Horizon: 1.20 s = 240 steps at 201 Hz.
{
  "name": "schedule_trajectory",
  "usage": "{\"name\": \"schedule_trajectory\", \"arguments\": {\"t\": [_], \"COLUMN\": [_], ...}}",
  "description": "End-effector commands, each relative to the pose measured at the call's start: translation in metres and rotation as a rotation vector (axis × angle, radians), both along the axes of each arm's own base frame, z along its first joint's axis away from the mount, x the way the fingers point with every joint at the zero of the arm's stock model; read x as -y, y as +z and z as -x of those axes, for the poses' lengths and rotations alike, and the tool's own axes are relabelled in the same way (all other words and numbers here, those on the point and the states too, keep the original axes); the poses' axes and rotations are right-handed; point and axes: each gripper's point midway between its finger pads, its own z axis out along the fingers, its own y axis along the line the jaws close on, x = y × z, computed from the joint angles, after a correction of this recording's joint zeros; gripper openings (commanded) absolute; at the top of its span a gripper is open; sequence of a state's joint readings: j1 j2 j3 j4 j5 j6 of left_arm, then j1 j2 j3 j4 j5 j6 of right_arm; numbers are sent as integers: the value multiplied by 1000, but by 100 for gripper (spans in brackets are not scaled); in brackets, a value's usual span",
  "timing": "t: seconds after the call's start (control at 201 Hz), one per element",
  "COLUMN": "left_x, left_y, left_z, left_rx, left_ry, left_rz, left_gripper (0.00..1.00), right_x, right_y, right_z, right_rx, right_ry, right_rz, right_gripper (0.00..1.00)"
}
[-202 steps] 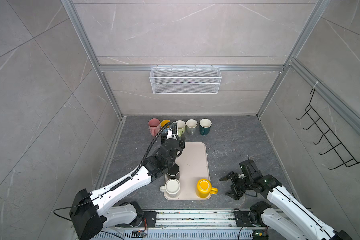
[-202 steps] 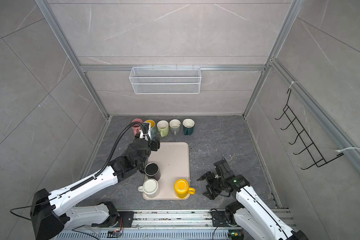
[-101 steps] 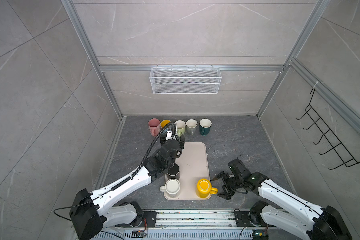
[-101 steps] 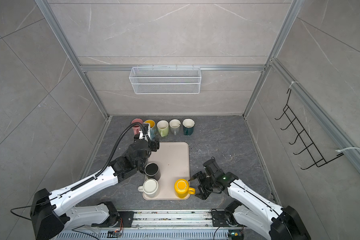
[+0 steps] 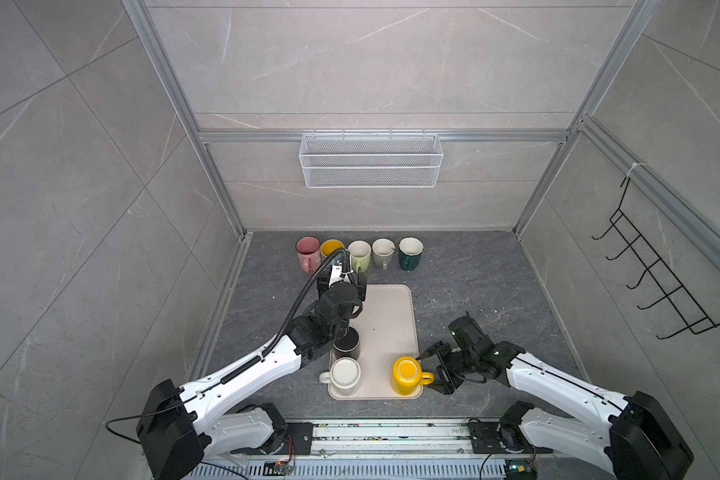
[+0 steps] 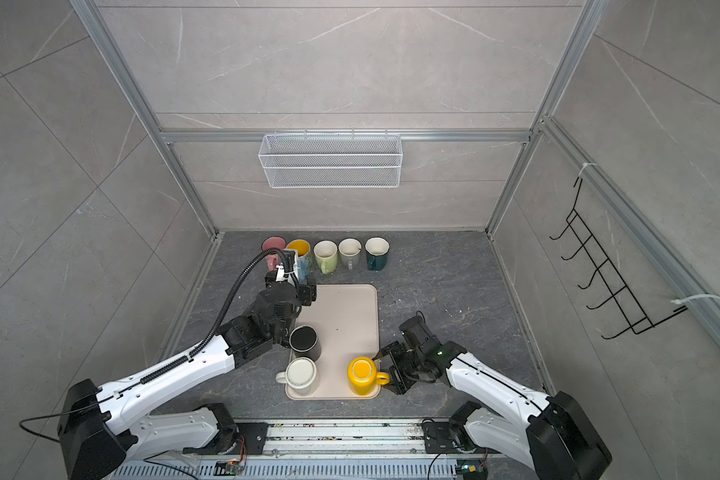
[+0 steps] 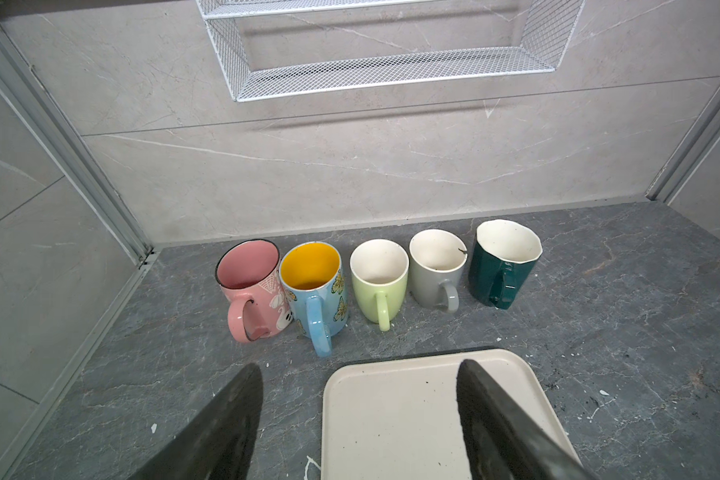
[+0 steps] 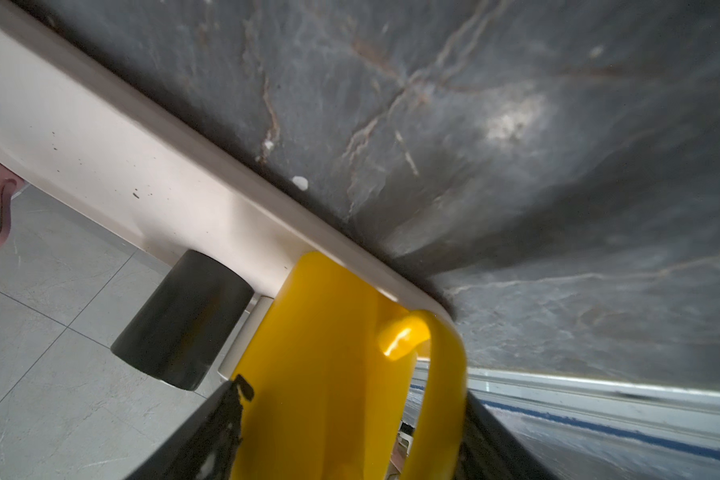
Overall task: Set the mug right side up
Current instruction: 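Lower the right gripper onto the yellow mug's handle while the left arm withdraws, then close the right gripper on the yellow mug's handle and lift it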
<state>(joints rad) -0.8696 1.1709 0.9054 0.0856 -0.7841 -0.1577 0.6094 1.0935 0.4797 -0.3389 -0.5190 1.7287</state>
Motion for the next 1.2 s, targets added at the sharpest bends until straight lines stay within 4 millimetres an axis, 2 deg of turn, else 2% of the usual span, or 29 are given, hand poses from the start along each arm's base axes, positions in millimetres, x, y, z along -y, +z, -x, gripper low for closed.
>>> {"name": "schedule_trajectory", "arguments": {"t": [0.0,0.319,0.618,0.757,1.036,1.19], "left_x": [-10,-11,-14,-14,-15,-17], "left_y": [13,9,4,3,0,-1], "left_z": [1,1,0,-1,-1,-2], "left_rx": [34,27,20,17,12,11], "left_ry": [36,47,62,63,67,74], "left_rz": [45,37,22,20,13,10], "left_gripper": [76,76,77,77,77,78], "right_x": [-5,-8,-14,-16,-20,-22], "right_y": [6,17,13,11,5,5], "right_z": [-7,-8,-11,-13,-15,-18], "right_rx": [29,38,26,26,20,25], "right_ry": [2,28,42,40,42,43], "right_rz": [-9,-16,-29,-33,-46,-54], "right_gripper": [72,57,50,43,21,0]}}
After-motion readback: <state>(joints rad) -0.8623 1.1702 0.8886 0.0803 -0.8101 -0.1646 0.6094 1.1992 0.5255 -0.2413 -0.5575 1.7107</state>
